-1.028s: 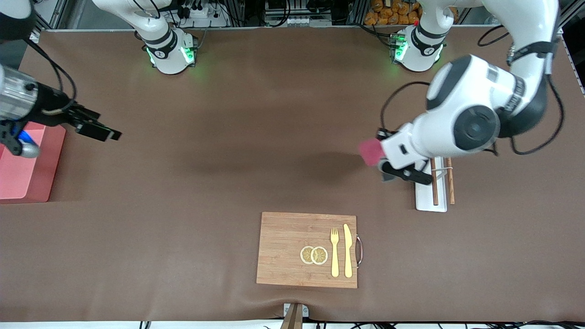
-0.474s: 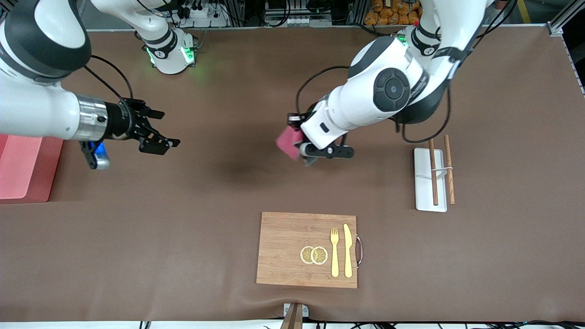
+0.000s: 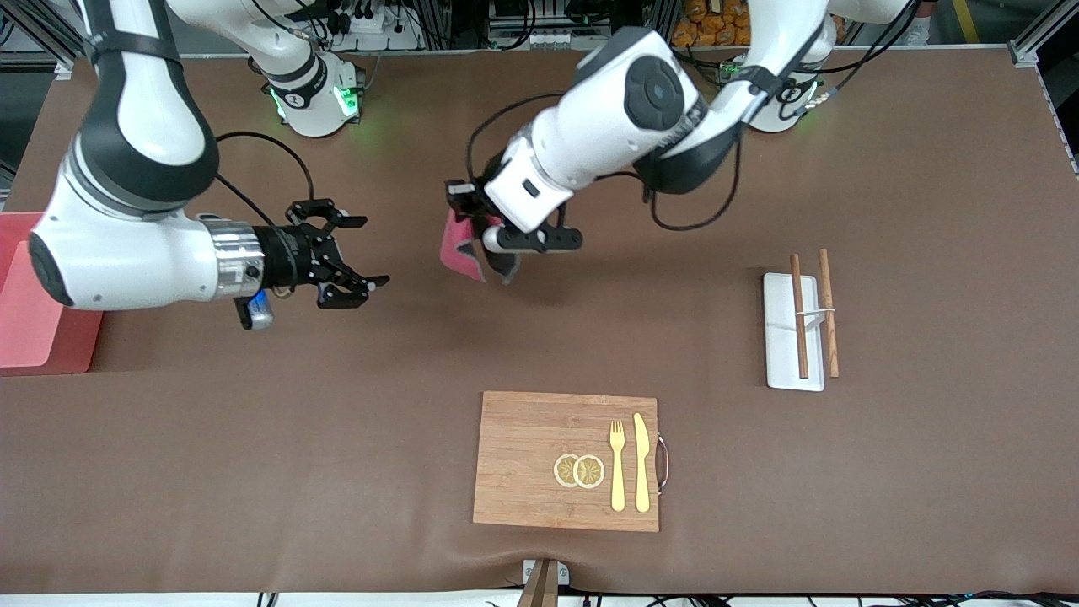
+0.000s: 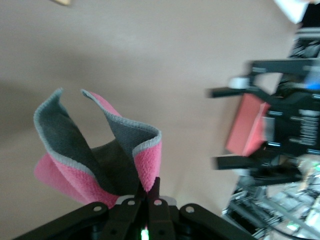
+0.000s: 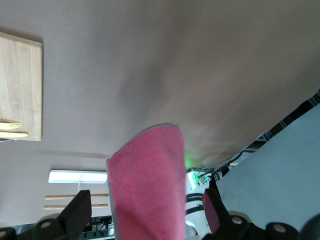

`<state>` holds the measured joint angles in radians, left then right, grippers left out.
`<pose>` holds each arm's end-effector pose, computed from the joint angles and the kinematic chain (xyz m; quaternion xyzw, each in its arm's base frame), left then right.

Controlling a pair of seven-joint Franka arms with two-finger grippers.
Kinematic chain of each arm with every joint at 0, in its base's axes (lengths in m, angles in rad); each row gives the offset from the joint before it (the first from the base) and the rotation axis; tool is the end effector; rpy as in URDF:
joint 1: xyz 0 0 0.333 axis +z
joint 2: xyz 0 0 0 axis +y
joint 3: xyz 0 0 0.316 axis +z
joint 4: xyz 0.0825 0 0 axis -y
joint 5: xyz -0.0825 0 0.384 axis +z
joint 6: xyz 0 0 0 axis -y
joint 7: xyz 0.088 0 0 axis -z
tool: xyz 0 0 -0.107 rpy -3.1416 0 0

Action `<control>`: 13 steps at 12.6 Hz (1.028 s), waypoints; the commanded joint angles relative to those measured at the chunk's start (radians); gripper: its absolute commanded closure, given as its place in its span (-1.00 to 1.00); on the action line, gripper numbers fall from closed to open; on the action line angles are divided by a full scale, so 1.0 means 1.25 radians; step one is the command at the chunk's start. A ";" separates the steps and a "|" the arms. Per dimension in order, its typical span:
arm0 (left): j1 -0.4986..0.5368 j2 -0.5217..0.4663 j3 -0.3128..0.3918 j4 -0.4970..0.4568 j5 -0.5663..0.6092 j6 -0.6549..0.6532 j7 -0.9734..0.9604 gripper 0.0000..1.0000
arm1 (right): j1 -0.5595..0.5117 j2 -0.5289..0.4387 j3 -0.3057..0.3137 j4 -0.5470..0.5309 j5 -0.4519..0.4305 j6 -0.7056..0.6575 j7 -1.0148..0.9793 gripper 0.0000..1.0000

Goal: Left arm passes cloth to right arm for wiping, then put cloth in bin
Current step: 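Lift the cloth with the left gripper while the right gripper approaches, then grasp the cloth with the right gripper and release the left gripper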

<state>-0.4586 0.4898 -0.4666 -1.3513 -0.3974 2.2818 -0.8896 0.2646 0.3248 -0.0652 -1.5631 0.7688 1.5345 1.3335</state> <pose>0.4922 -0.5418 0.5235 0.9266 0.1195 -0.0707 0.3494 0.5959 0.2035 0.4622 -0.7449 0.5366 0.3680 0.1476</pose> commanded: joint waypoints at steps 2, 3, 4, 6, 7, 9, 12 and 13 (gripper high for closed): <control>-0.026 -0.003 0.010 0.006 -0.010 0.097 -0.042 1.00 | 0.041 0.022 -0.007 0.018 0.022 -0.004 0.049 -1.00; -0.026 -0.003 0.011 0.006 -0.011 0.123 -0.044 1.00 | 0.046 0.022 -0.007 0.016 0.022 -0.009 0.056 -1.00; -0.026 -0.004 0.012 0.006 -0.010 0.139 -0.059 1.00 | 0.055 0.019 -0.007 0.007 0.022 -0.016 0.057 -1.00; -0.026 -0.004 0.012 0.006 -0.008 0.154 -0.064 1.00 | 0.077 0.015 -0.008 0.007 0.021 -0.027 0.060 -0.97; -0.026 -0.004 0.012 0.006 -0.008 0.154 -0.065 1.00 | 0.080 0.015 -0.007 0.007 0.022 -0.025 0.062 -0.75; -0.026 -0.004 0.012 0.005 -0.008 0.164 -0.065 1.00 | 0.086 0.015 -0.004 0.015 0.037 -0.018 0.061 0.02; -0.025 -0.004 0.012 0.002 -0.007 0.164 -0.065 1.00 | 0.080 0.015 -0.006 0.017 0.066 -0.013 0.048 1.00; -0.025 -0.004 0.012 0.002 -0.006 0.164 -0.064 1.00 | 0.074 0.017 -0.006 0.023 0.065 -0.014 0.045 1.00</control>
<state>-0.4853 0.4899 -0.4550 -1.3495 -0.3975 2.4748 -0.9565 0.3654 0.3460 -0.0670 -1.5512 0.8267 1.5209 1.3870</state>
